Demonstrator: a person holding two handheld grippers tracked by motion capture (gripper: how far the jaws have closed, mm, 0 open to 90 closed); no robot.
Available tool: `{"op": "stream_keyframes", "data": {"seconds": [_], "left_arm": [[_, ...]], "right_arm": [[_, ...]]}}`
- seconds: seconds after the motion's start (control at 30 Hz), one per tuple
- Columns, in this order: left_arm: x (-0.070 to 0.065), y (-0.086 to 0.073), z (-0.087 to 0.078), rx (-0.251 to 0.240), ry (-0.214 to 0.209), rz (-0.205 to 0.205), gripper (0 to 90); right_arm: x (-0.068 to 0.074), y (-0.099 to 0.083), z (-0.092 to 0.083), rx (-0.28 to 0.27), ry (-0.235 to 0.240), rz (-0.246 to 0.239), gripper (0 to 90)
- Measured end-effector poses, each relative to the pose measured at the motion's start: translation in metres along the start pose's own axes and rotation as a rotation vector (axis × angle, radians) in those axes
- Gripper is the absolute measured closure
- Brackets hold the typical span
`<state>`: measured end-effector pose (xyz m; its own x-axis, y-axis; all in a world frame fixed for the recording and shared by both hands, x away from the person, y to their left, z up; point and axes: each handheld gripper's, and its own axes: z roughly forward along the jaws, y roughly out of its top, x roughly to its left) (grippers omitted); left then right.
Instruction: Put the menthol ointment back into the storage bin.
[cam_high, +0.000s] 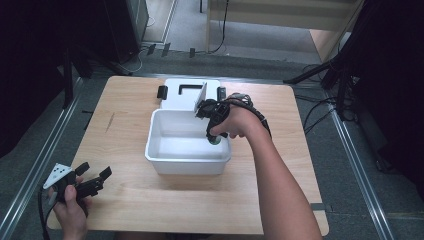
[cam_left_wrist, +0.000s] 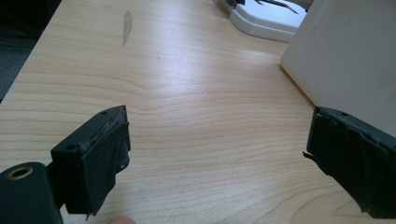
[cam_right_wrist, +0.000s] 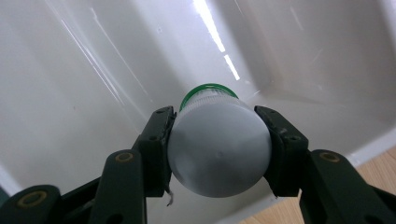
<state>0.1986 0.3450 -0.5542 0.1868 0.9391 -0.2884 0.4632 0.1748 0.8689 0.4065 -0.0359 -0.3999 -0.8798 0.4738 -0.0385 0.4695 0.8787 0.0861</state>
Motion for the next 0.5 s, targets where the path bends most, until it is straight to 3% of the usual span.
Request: {"op": "stream_keyframes", "data": {"seconds": [0.5], "left_arm": [[0.000, 0.000, 0.000, 0.001, 0.000, 0.002, 6.8]], "right_arm": [[0.004, 0.001, 0.031, 0.009, -0.005, -0.039, 51.4]]}}
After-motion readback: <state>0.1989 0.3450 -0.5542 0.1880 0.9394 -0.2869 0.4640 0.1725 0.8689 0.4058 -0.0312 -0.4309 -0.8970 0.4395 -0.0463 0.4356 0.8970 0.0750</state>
